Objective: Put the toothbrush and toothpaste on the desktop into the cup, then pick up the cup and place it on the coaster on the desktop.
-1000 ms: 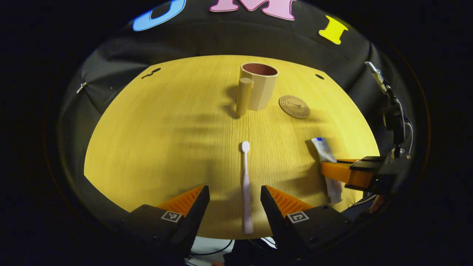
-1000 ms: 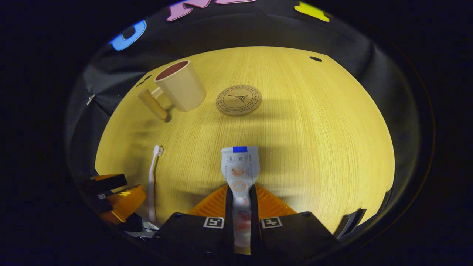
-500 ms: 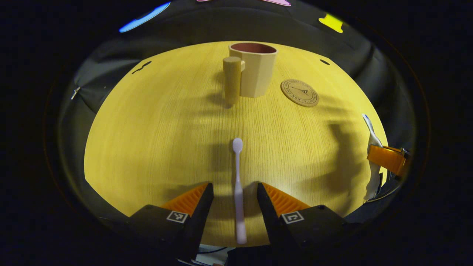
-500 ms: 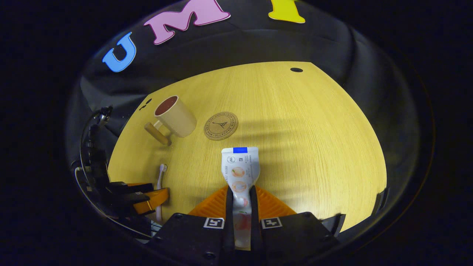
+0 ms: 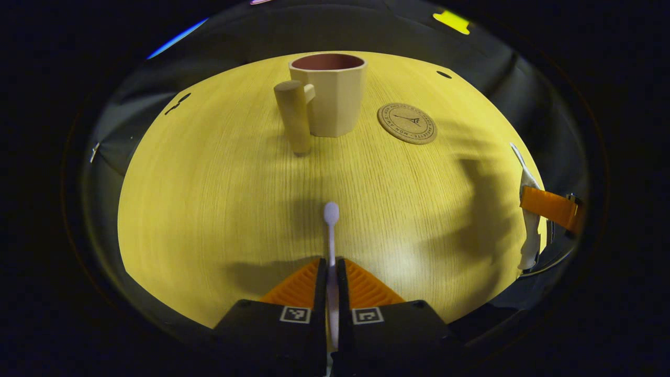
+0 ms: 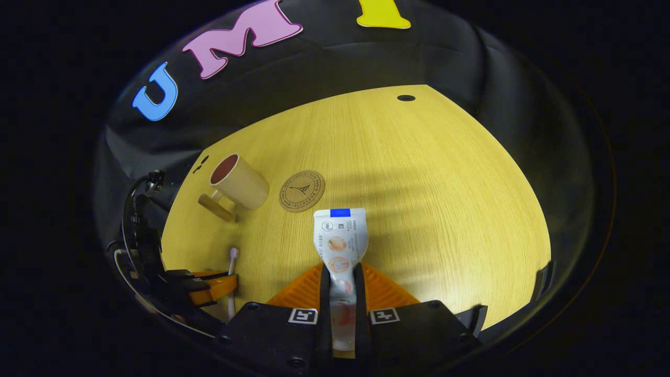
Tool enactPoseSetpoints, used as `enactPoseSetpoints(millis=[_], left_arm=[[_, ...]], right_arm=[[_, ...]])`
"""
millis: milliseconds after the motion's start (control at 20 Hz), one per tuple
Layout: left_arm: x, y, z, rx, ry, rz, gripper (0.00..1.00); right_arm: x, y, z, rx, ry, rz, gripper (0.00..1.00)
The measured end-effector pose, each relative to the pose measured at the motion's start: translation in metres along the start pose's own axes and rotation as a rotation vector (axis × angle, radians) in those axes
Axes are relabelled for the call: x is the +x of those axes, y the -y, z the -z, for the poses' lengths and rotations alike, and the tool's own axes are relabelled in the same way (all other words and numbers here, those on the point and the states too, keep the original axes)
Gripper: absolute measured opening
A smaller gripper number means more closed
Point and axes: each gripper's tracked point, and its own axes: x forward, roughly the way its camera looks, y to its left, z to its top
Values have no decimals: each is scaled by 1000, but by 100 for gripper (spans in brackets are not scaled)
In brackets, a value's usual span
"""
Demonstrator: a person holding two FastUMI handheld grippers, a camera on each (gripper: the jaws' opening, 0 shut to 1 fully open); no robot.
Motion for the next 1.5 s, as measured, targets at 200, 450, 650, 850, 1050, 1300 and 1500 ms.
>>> enactPoseSetpoints(millis=[200,450,650,850,1050,1300,1500], left_arm=[[-2,0,-1,-22,62,48,7],[-36,2,-11,8,155,125,6],[-91,-6,-44,-100,303,160,6],[-134,-20,-59,-180,392,142,6],[-155,-28,-45,-227,416,102,6],[-166,-29,-11,-319,410,56,6],[-167,-27,1,-344,389,36,6]], right_arm=[[-10,-17,-22,-18,72,-66,22],[-26,-61,-73,-63,197,-210,21],[-39,-125,-135,-111,326,-382,21],[-29,-179,-182,-97,386,-520,20],[3,-215,-208,-80,392,-571,20],[72,-243,-216,-97,364,-550,20],[102,-251,-204,-128,323,-519,20]])
